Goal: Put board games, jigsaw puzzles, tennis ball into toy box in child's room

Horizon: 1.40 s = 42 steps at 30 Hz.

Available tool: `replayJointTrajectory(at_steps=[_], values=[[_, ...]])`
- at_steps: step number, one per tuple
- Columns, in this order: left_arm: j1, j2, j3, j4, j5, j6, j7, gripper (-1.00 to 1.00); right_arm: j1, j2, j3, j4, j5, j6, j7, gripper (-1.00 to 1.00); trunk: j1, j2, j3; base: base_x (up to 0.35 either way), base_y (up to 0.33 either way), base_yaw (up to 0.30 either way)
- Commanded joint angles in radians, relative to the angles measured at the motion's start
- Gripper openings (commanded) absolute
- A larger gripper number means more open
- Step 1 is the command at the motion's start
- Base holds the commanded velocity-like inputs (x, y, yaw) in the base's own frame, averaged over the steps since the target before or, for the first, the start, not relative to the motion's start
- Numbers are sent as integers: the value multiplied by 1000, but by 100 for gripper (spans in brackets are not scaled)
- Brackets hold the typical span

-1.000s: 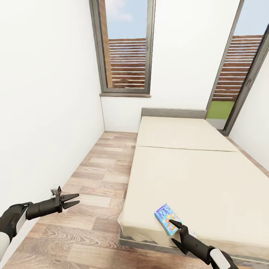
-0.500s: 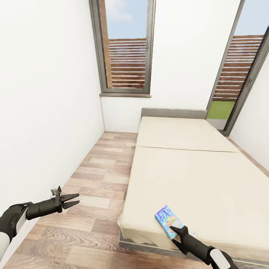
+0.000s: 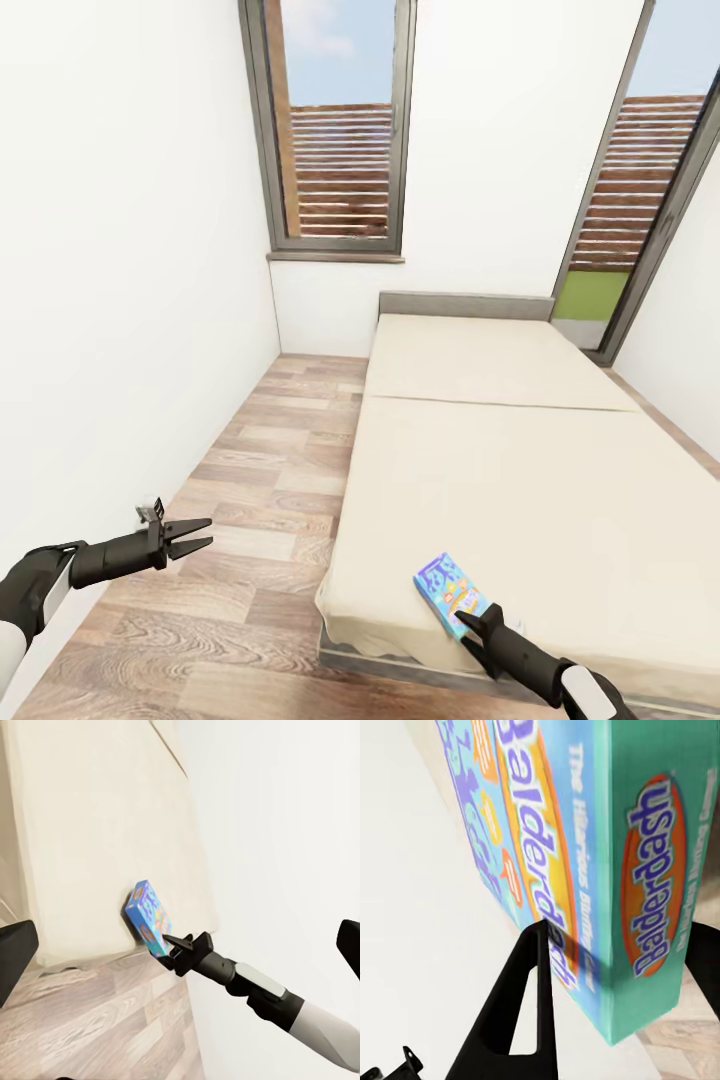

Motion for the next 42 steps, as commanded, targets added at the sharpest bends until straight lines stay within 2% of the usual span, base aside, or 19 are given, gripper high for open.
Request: replayJointTrajectory(at_steps=[1, 30, 37, 42], values=[[-1, 0, 1, 0, -1, 11, -4, 100, -1, 0, -6, 0, 5, 5, 2, -100, -4, 7, 2, 0, 0, 0], [-1, 0, -3, 0, -3, 12, -4, 100, -2, -4, -6, -7, 5, 8, 6, -100, -115, 210, 93, 0, 0, 0], [0, 0, -3, 0, -2, 11, -4, 100, -2, -6, -1, -79, 6, 13, 14, -100, -142, 259, 115, 0, 0, 0], [-1, 0, -3, 0, -2, 11, -4, 100, -1, -7, 0, -104, 6, 17, 53, -100, -161, 294, 131, 0, 0, 0]])
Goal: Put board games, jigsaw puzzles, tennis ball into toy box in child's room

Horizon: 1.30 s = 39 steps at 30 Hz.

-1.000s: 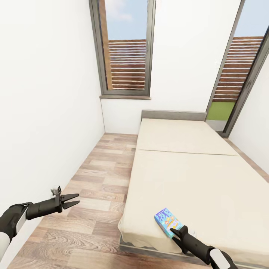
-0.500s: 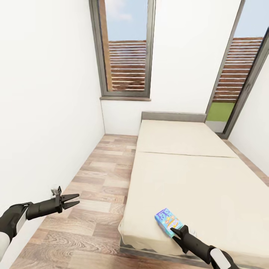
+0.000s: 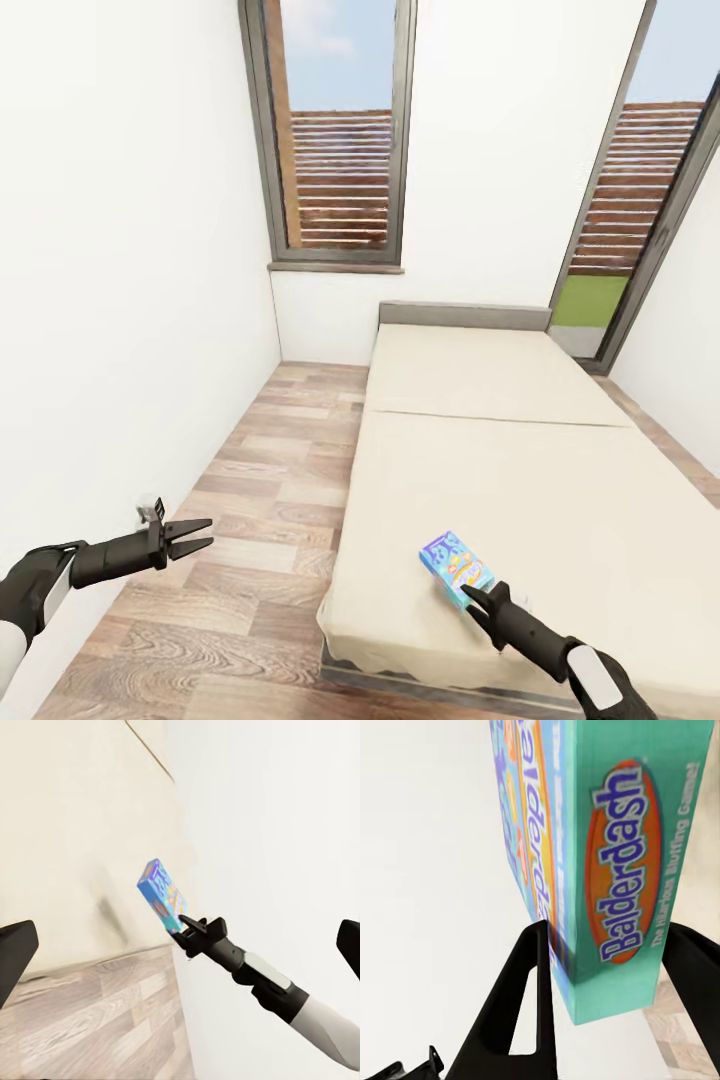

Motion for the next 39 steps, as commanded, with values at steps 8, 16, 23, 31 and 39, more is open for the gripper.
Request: replayJointTrajectory(at_steps=[8, 16, 23, 31, 39], values=[[0, 0, 1, 0, -2, 10, -4, 100, 2, 0, -3, -10, 15, -2, 68, -100, -31, 56, 24, 0, 0, 0], [0, 0, 0, 0, -2, 9, -4, 100, 1, -2, -6, -10, 14, 4, 78, -100, -62, 112, 49, 0, 0, 0], [0, 0, -1, 0, -2, 9, -4, 100, 2, -2, -7, -16, 8, 7, 78, -100, -88, 161, 71, 0, 0, 0], [0, 0, -1, -1, -1, 8, -4, 100, 8, -4, -7, -42, 6, 17, 96, -100, -119, 217, 96, 0, 0, -148], [0, 1, -3, -48, 0, 8, -4, 100, 14, -66, -3, -44, 8, 26, 275, -100, -150, 273, 122, 0, 0, -269]])
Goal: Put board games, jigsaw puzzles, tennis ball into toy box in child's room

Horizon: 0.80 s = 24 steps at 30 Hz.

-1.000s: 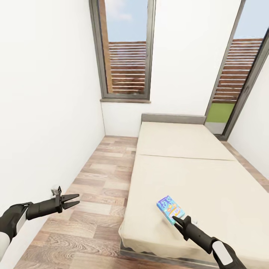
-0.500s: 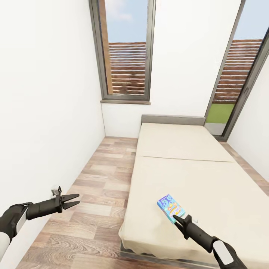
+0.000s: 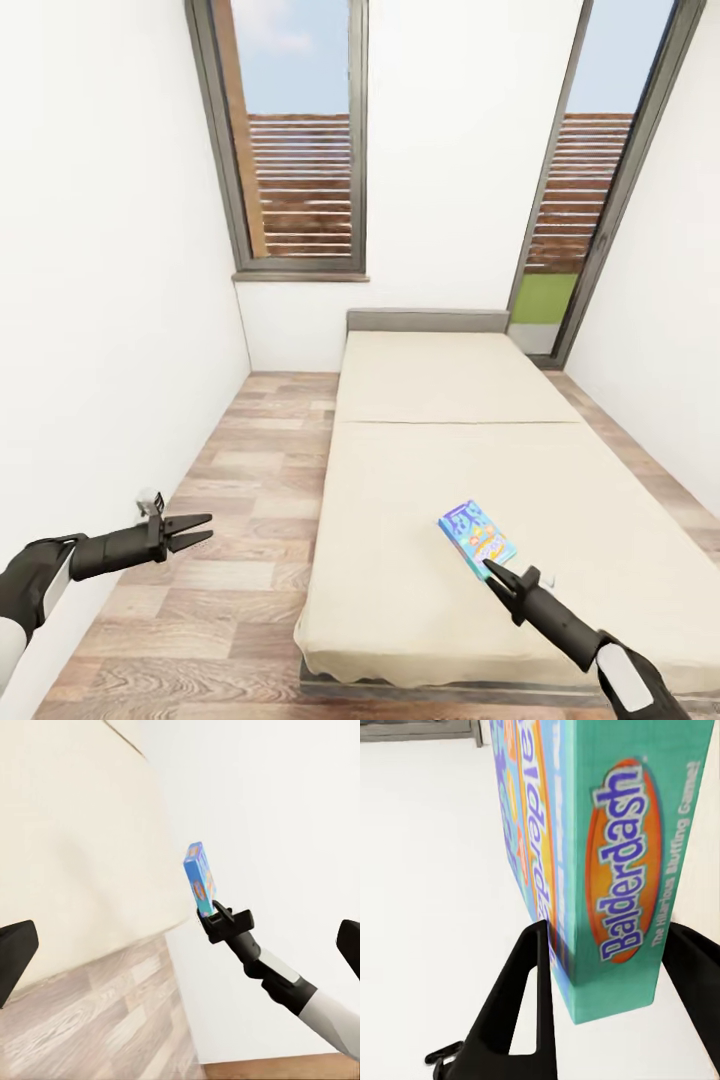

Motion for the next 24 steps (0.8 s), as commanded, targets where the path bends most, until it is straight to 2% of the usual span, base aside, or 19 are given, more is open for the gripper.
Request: replayJointTrajectory(at_steps=[1, 3, 6, 8, 12, 16, 21, 24], values=[[0, 0, 0, -15, -1, 12, -4, 100, -1, -6, -1, 1, 5, 3, 16, -100, -4, 7, 2, 0, 0, -280], [4, -1, -2, -77, 1, 23, -4, 100, 0, -29, -1, 1, 5, 4, 54, -100, -12, 21, 8, 0, 0, -282], [20, -2, -3, -137, 3, 54, -4, 100, -1, -50, -2, 2, 4, 5, 75, -100, -23, 42, 18, 0, 0, -282], [40, -8, -4, -231, 5, 107, -4, 100, -1, -77, -3, 3, 2, 6, 98, -100, -31, 56, 24, 0, 0, -283], [86, -15, -4, -351, 7, 151, -4, 100, -2, -103, -3, 4, 4, 6, 144, -100, -46, 84, 37, 0, 0, -284], [133, -15, 2, -417, 21, 169, -4, 100, -2, -112, -4, 6, 6, 6, 171, -100, -61, 112, 49, 0, 0, -285], [150, -12, -1, -450, 62, 180, -4, 100, -3, -115, -4, 6, 5, 6, 177, -100, -81, 147, 65, 0, 0, -285], [155, -6, 0, -458, 76, 188, -4, 100, -3, -115, -4, 6, 5, 6, 178, -100, -92, 168, 74, -22, 0, -285]])
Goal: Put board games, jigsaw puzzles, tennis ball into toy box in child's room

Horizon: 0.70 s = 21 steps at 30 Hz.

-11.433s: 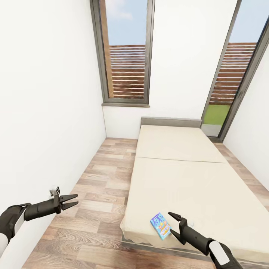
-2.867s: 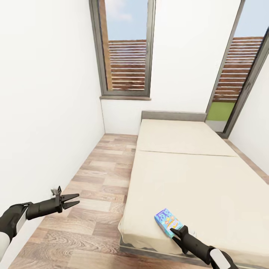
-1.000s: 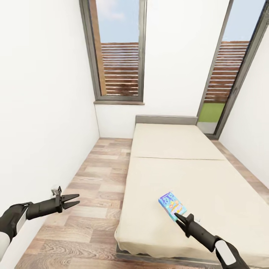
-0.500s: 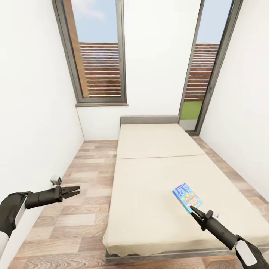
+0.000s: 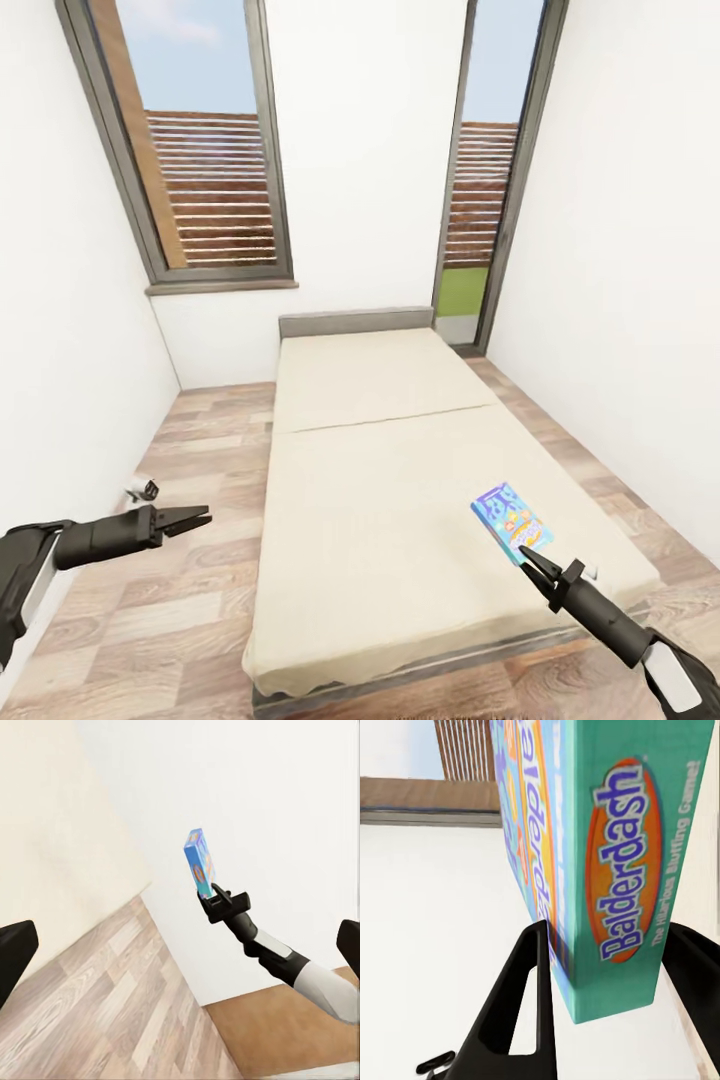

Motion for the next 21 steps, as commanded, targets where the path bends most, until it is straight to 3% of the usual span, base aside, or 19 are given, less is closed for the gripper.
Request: replayJointTrajectory(at_steps=[1, 21], values=[[1, 1, 0, -1, 1, 11, -4, 100, -1, 0, -2, 1, -4, 7, 2, -100, -4, 7, 2, -74, 0, -285], [9, -3, -1, 1, 8, 15, -4, 100, -1, 0, -2, 4, -4, 7, 5, -100, -81, 147, 65, -16, 0, -285]])
